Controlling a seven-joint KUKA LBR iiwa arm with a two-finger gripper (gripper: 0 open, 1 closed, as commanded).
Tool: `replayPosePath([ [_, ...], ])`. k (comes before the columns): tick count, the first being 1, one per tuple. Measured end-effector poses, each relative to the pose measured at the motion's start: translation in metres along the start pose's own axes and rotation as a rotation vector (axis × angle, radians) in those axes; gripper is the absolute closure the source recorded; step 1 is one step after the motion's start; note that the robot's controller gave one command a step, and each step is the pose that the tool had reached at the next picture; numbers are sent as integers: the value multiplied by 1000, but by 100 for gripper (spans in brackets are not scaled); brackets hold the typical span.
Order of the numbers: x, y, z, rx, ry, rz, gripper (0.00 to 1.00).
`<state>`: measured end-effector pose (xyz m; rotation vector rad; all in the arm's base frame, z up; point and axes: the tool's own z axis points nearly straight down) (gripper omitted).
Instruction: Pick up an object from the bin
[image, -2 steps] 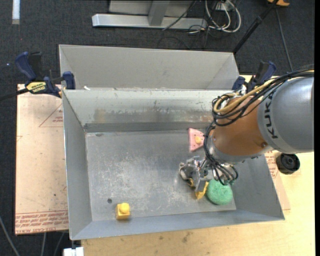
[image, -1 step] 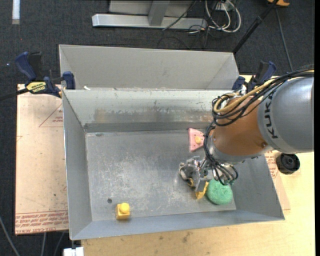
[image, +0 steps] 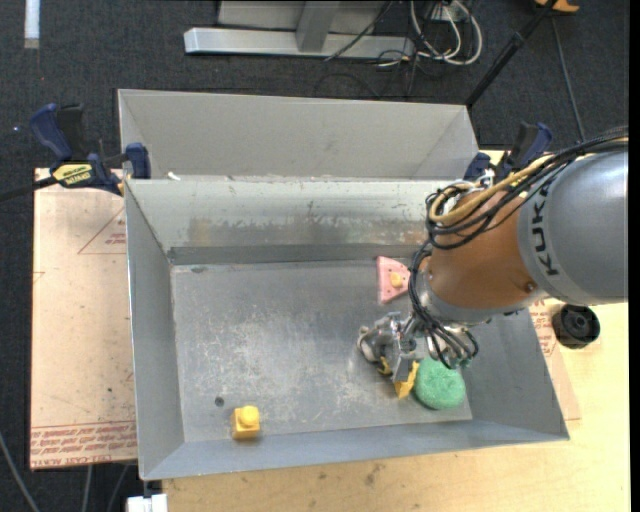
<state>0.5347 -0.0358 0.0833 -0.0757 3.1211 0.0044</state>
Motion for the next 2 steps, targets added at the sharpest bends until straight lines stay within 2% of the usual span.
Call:
replayPosePath([
  [2, 1, 0, -17, 1, 15, 0, 100],
])
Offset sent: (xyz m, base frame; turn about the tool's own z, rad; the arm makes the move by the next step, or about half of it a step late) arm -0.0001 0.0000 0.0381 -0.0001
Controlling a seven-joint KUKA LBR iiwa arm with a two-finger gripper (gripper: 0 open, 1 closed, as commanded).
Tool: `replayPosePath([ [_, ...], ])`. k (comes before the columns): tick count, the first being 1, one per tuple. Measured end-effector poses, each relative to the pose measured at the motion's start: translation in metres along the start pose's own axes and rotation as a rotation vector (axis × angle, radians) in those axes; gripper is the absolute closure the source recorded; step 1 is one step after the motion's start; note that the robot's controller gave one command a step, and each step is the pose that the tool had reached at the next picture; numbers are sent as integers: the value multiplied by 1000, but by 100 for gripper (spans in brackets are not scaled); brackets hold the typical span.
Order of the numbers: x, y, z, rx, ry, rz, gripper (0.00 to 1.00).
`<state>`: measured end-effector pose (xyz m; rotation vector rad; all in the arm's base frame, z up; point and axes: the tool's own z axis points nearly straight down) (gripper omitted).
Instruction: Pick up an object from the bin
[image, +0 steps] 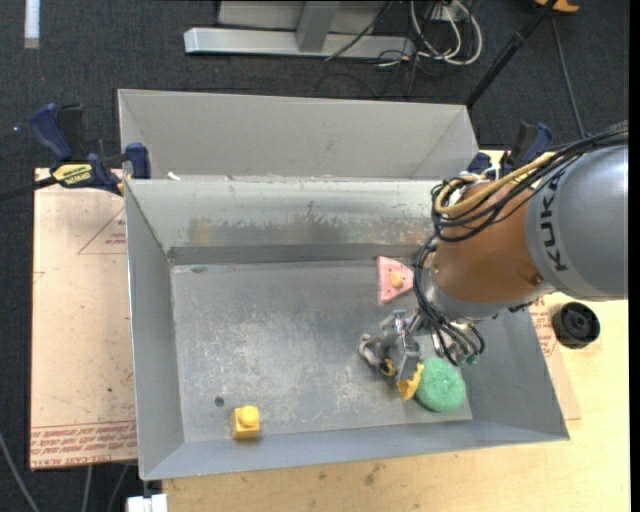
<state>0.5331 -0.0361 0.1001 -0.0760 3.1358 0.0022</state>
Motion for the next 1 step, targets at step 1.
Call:
replayPosePath([
  [1, 1, 0, -12, 0, 7, 1, 100],
])
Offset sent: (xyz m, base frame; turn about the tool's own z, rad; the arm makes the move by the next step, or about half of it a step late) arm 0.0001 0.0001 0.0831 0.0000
